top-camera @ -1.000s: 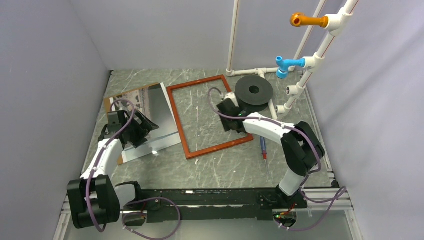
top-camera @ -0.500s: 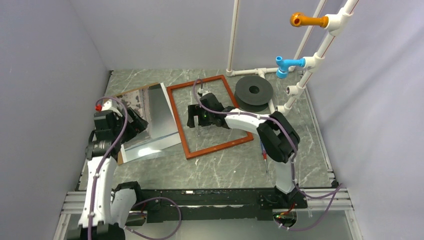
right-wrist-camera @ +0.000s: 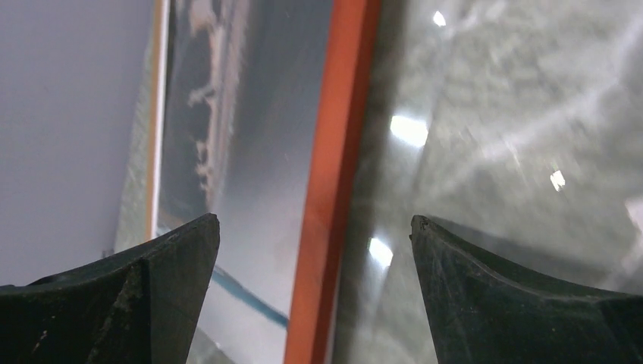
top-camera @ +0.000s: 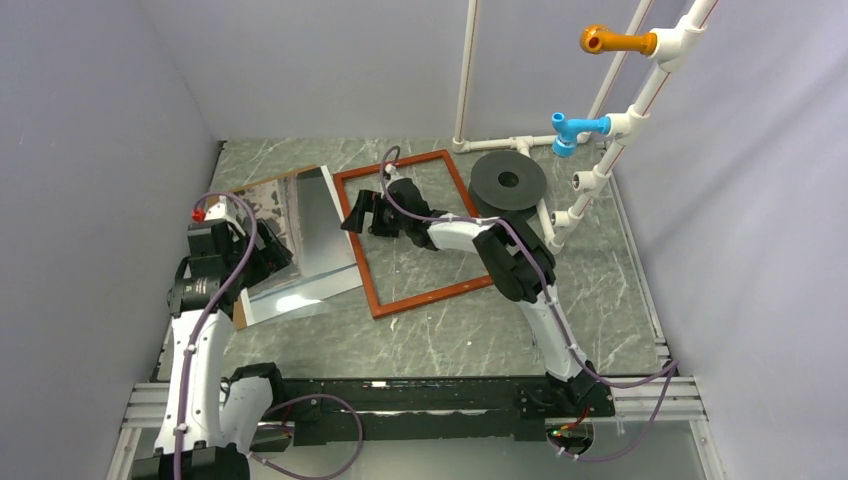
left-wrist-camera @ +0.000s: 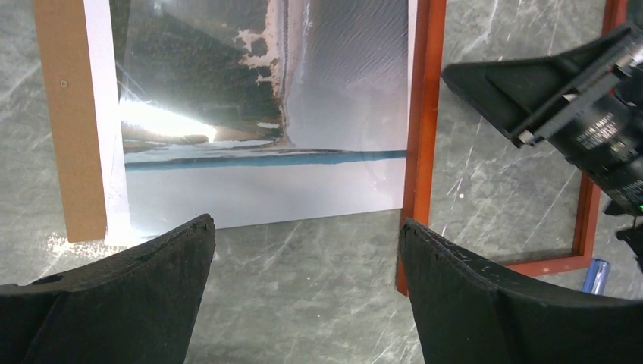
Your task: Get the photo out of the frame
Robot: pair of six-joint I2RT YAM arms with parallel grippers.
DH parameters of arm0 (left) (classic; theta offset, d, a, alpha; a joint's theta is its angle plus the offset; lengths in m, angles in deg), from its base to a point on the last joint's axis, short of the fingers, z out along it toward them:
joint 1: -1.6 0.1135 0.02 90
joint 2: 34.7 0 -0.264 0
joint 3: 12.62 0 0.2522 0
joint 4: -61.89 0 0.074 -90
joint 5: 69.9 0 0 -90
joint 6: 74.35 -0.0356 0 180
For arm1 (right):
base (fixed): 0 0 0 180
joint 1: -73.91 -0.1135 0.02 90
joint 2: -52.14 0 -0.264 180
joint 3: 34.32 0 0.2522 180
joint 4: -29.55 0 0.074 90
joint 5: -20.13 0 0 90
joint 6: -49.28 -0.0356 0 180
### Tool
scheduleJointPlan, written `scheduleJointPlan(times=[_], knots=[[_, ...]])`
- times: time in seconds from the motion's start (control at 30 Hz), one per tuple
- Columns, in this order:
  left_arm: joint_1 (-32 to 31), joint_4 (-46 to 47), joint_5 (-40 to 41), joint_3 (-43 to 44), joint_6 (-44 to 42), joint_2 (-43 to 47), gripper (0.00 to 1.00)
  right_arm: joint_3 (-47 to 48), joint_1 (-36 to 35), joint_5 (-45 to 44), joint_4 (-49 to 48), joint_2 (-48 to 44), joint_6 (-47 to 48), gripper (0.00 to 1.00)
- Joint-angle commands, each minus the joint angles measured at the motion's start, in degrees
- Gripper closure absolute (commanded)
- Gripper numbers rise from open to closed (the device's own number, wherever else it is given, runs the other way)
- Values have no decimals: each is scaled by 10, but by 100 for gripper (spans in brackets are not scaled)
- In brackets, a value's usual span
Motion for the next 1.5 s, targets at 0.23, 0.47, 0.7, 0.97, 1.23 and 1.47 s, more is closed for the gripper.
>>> scheduleJointPlan(times=[0.23,0.47,0.7,0.97,1.23,1.47], knots=[[0,28,-38,44,5,-27,6,149,12,90,-98,113,-112,3],[-5,73,-120,-8,62,-23,6,225,22,150,0,122,-62,3],[-8,113,-138,-66,80,-34,6,214,2,-79,360,2,174,0],[2,175,-151,-61,127,-172,6,62,-129,-287,419,-102,207,18],[39,190,-138,-36,140,-291,8,23,-191,-345,417,-95,215,19],[84,182,-90,-45,141,-332,8,-1,-202,-409,427,-90,206,51]])
